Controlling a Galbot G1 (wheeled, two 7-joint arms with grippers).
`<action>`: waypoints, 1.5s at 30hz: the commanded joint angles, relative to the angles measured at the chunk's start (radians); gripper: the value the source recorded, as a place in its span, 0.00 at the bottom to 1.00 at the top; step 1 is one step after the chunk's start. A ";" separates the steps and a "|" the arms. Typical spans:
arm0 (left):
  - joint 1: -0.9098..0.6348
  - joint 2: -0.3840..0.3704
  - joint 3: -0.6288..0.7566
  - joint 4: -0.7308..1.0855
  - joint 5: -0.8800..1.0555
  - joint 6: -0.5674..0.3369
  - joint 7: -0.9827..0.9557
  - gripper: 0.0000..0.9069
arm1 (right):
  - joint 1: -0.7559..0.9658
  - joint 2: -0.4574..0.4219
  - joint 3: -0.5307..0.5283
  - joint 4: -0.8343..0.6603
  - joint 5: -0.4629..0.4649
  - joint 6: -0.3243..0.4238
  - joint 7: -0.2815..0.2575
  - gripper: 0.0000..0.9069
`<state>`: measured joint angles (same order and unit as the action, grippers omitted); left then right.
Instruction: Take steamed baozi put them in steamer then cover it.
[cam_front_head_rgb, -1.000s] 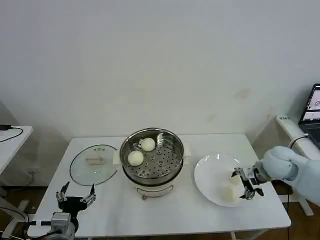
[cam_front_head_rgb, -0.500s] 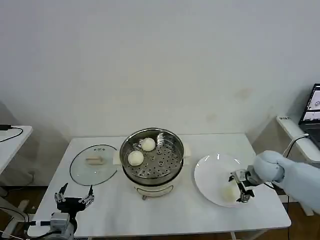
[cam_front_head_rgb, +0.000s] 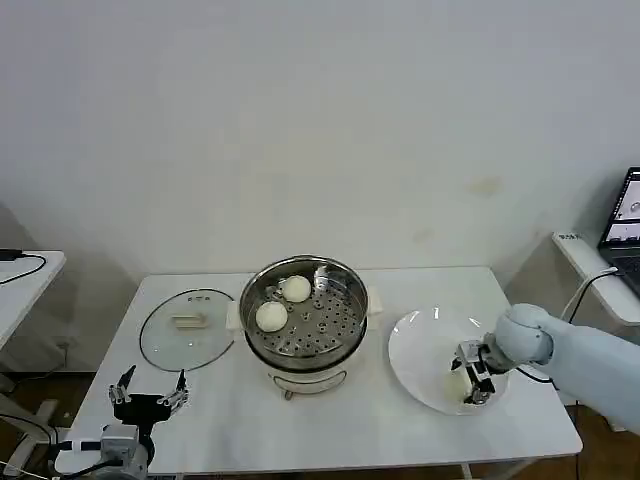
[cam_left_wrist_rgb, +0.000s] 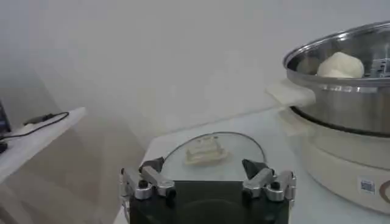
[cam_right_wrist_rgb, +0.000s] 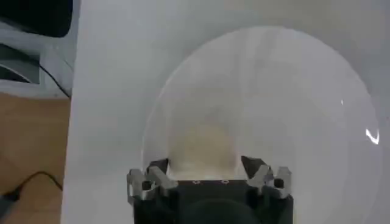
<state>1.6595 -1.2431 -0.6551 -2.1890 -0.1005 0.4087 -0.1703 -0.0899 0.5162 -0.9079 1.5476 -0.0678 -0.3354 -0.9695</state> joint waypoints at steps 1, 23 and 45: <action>0.002 0.000 -0.001 -0.003 0.000 0.000 0.000 1.00 | -0.002 0.006 -0.001 -0.008 0.005 -0.007 0.000 0.63; -0.002 0.009 -0.012 -0.005 -0.021 0.000 0.000 1.00 | 0.617 -0.019 -0.286 0.039 0.154 0.009 -0.018 0.62; 0.001 -0.003 -0.047 -0.032 -0.040 0.012 -0.002 1.00 | 0.752 0.602 -0.330 -0.121 0.239 0.048 0.021 0.62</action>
<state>1.6608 -1.2446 -0.7017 -2.2139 -0.1410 0.4206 -0.1728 0.6167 0.8345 -1.2192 1.4933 0.1470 -0.3085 -0.9556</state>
